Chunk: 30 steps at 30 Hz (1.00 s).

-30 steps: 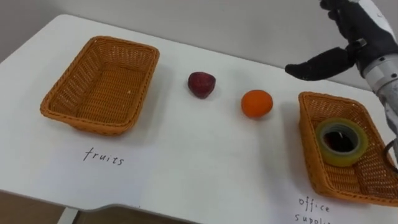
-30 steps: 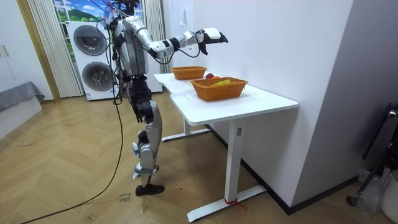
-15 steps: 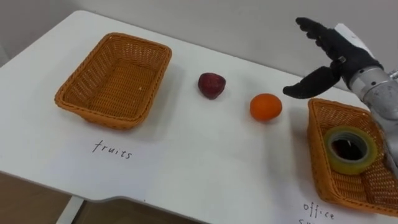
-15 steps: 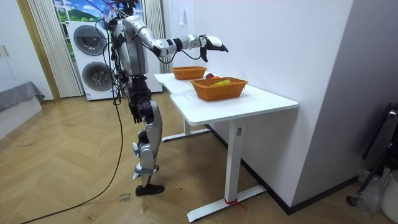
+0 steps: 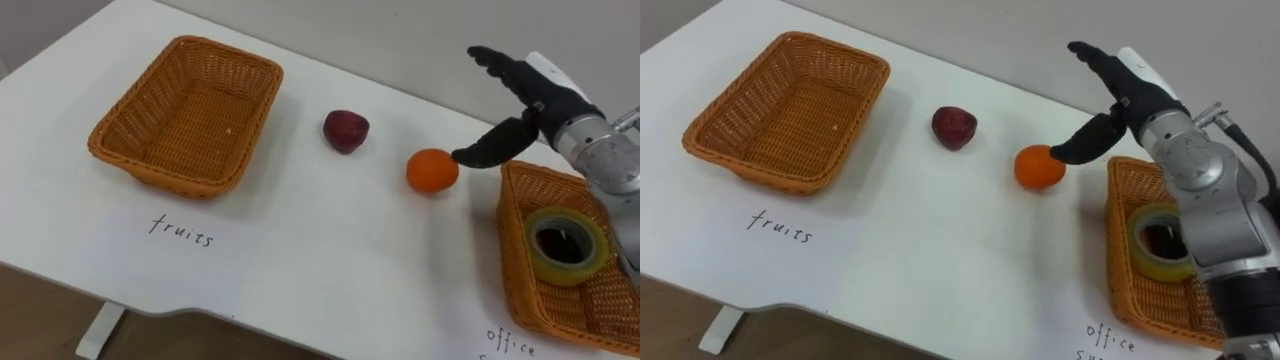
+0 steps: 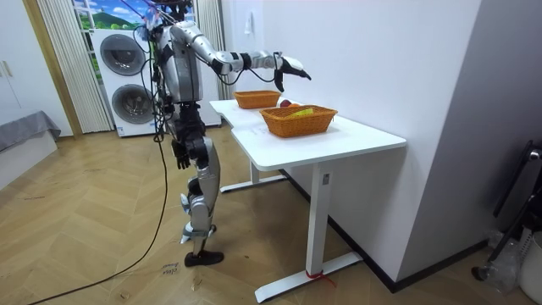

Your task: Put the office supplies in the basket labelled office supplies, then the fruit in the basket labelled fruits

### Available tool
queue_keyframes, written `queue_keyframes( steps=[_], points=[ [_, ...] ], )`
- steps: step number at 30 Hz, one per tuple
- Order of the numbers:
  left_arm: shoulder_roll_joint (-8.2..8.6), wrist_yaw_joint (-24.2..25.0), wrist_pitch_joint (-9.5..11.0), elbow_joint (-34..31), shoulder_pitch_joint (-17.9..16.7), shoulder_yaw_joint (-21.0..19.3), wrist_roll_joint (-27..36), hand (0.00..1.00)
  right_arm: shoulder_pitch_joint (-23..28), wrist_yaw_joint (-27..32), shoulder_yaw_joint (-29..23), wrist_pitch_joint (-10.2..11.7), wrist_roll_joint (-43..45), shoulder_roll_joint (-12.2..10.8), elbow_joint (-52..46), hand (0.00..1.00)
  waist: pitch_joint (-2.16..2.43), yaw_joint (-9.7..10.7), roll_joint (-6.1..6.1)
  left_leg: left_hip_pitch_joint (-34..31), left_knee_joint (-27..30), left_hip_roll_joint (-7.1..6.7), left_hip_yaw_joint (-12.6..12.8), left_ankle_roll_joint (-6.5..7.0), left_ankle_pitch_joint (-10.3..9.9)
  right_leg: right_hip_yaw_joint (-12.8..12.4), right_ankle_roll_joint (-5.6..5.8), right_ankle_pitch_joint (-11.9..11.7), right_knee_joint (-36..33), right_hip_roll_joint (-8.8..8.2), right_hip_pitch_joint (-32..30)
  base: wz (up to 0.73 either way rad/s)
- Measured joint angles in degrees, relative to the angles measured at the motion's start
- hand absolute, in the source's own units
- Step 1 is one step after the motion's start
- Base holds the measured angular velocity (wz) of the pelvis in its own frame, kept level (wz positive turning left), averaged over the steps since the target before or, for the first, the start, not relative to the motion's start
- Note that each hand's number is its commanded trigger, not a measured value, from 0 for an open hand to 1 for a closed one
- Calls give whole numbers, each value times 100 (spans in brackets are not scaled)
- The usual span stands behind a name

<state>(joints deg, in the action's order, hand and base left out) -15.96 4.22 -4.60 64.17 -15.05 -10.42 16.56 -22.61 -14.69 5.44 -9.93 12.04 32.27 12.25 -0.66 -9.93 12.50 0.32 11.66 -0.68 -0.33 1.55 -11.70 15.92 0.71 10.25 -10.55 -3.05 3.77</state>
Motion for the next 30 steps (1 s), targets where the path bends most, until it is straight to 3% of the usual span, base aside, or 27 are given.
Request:
queue_keyframes(
  steps=[4, 8, 16, 30],
  points=[
    [0, -6, 1, 1, 22, -8, 0, 0, 0, -107, 0, 1, 1, 8, 0, 0, -9, 0, -65, -32, -12, 1, 14, 0, 1, -6, 0, 0, -7, 0, -49, -2],
    [1, -11, 7, -2, 44, -10, 19, 0, 0, -182, 3, 1, -50, 29, 0, 0, 20, -9, -62, -60, 14, 9, 21, -2, 6, -7, 0, 0, -5, -2, -88, 0],
    [1, -10, 104, 27, 127, -10, 18, 0, -4, -304, 5, 2, -50, 35, 0, 0, 20, -84, -65, -35, 9, 18, 22, -1, 6, -6, 0, 0, -4, -4, -86, 0],
    [-28, -2, 98, 184, 143, -5, 25, 0, -4, -317, 243, 2, -47, 34, 1, 0, 23, -148, -31, -64, 16, 9, -4, -1, 6, 2, 0, 0, -3, -9, -60, 0]
  ],
)
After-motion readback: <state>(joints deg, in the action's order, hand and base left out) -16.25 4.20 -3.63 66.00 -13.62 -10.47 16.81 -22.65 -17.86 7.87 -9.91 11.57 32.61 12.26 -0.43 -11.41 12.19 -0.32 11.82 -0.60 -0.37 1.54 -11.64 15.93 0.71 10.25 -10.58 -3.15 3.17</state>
